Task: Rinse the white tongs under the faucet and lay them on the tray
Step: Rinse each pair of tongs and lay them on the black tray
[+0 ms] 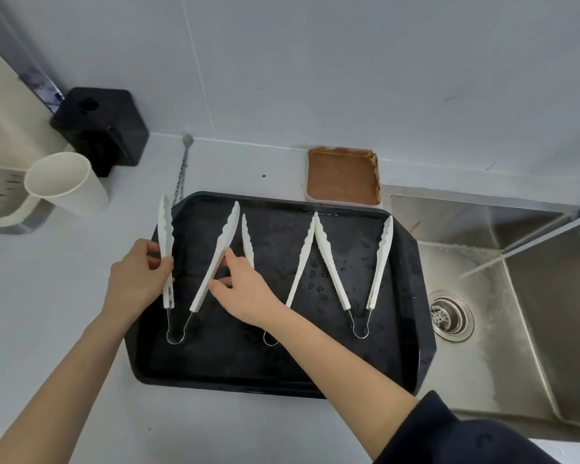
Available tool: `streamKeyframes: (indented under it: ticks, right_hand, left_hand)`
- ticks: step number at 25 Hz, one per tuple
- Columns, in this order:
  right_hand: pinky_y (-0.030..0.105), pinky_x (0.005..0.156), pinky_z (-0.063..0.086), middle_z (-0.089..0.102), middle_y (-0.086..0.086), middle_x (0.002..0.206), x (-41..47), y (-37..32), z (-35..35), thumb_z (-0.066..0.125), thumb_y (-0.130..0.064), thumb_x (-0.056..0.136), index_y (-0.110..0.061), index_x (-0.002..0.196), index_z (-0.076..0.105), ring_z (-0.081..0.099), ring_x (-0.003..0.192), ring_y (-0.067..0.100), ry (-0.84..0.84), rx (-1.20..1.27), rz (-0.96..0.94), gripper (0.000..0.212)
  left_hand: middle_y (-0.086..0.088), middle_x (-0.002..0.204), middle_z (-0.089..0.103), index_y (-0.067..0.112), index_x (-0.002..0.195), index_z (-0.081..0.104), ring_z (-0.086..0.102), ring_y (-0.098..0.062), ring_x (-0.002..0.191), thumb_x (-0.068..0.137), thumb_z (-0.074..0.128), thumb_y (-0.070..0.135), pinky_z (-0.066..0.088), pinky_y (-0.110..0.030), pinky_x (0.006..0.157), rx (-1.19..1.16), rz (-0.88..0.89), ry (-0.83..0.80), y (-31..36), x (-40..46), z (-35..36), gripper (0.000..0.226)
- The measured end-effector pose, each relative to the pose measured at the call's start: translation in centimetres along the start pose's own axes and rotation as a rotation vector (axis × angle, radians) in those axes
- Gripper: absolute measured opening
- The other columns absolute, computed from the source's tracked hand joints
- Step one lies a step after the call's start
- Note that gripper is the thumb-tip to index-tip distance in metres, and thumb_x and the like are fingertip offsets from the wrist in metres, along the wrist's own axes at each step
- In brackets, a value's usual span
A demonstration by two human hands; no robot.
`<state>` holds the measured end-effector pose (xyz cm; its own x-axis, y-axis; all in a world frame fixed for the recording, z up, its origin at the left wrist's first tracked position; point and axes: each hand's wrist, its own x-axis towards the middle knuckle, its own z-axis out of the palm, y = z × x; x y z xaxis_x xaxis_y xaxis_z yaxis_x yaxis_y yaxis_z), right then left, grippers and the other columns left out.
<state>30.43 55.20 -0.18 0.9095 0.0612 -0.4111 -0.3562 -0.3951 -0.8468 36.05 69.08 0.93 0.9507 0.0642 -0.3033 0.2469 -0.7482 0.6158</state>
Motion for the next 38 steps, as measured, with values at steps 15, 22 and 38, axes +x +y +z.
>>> streamKeyframes:
  ticks: [15,22,38]
  right_hand:
    - [0.027,0.07,0.043,0.056,0.018,0.118,1.1,1.8,0.9,0.042,-0.02,0.092,-0.003,0.115,0.047,0.059,0.101,0.033,0.04,0.027,0.186,0.029]
    - [0.02,0.056,0.036,0.056,0.014,0.1,-0.2,0.8,-0.2,0.041,-0.021,0.093,0.0,0.108,0.05,0.045,0.071,0.017,0.057,0.027,0.174,0.027]
    - [0.026,0.101,0.035,0.044,0.006,0.145,-8.1,3.5,-10.9,0.043,-0.026,0.094,-0.018,0.146,0.025,0.048,0.124,0.021,0.257,-0.1,0.147,0.055]
  left_hand:
    - [-0.022,0.099,0.067,-0.004,0.102,0.06,0.061,-0.036,0.088,0.089,0.047,0.01,0.037,-0.033,0.073,0.219,0.145,-0.082,-0.5,1.4,2.8,0.024]
    - [-0.022,0.084,0.057,-0.002,0.082,0.047,0.057,-0.039,0.081,0.085,0.047,0.012,0.037,-0.037,0.065,0.26,0.177,-0.107,0.8,1.4,3.1,0.014]
    - [-0.011,0.154,0.027,0.011,0.144,0.026,0.029,-0.029,0.14,0.092,0.039,0.025,0.028,-0.046,0.111,0.405,0.383,-0.183,10.3,-3.0,7.0,0.055]
